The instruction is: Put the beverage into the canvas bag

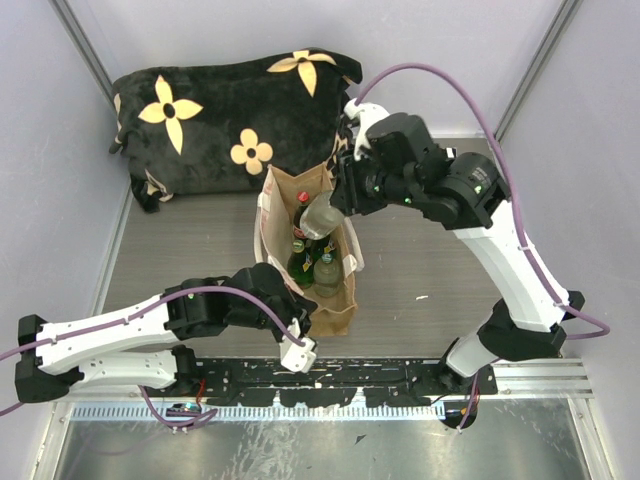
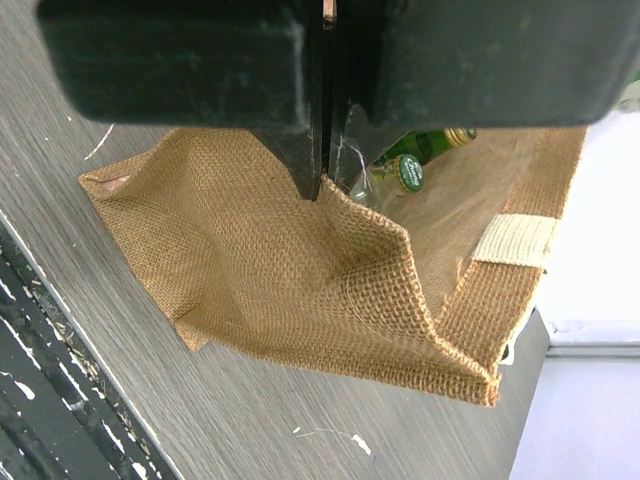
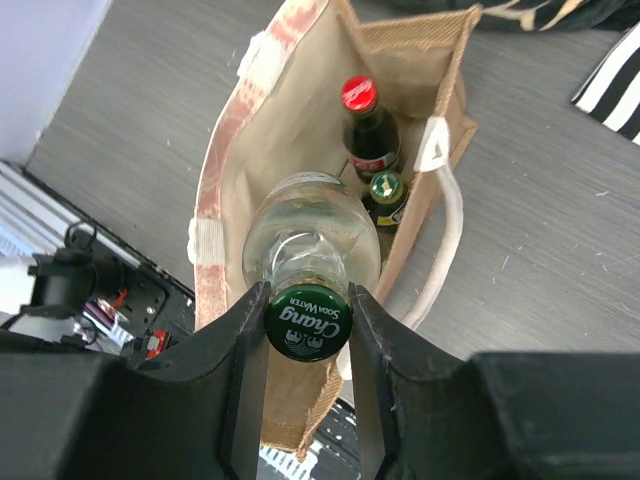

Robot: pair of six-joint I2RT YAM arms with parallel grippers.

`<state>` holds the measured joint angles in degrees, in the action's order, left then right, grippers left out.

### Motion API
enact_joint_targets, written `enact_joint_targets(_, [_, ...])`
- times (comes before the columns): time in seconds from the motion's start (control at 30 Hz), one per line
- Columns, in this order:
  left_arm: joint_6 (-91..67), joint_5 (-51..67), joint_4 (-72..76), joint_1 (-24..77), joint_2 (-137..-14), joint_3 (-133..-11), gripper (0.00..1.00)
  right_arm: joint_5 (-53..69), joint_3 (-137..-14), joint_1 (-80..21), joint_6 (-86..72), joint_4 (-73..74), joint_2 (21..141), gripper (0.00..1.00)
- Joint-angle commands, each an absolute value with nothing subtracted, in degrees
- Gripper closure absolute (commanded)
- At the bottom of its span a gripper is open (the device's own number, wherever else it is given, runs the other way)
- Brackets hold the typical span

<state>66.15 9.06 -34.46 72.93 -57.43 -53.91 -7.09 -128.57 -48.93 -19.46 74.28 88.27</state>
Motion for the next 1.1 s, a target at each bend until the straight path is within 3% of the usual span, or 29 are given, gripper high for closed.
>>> enact_joint_targets(0.0, [61.1,7.5,-35.9,72.7,-58.9,-54.4,1.00,-10.5,-125.1,-54.1,-20.9,64.3,84.7,0.99])
enact_joint_targets(0.47, [55.8,7.6,-36.7,72.2,-56.3,-57.1,1.00,-11.3,-110.0,-61.6,-23.3,61.8,82.6,0.99])
enact_joint_targets(0.57, [53.5,6.7,-36.1,72.2,-55.5,-57.7,0.93,-11.3,-106.2,-61.7,-23.9,59.7,81.7,0.99])
enact_joint_targets(0.8, [47.1,4.3,-36.2,72.2,-53.2,-60.7,0.58,-11.0,-98.3,-61.9,-24.5,54.5,81.4,0.99])
enact_joint_targets(0.97, [45.9,2.5,-35.7,72.2,-51.6,-61.6,0.18,-10.6,-94.2,-62.1,-24.4,51.7,82.1,0.99])
enact_joint_targets(1.07, [44.2,0.1,-33.5,72.0,-51.4,-62.7,0.04,-10.6,-92.3,-62.2,-24.3,50.0,82.5,0.99])
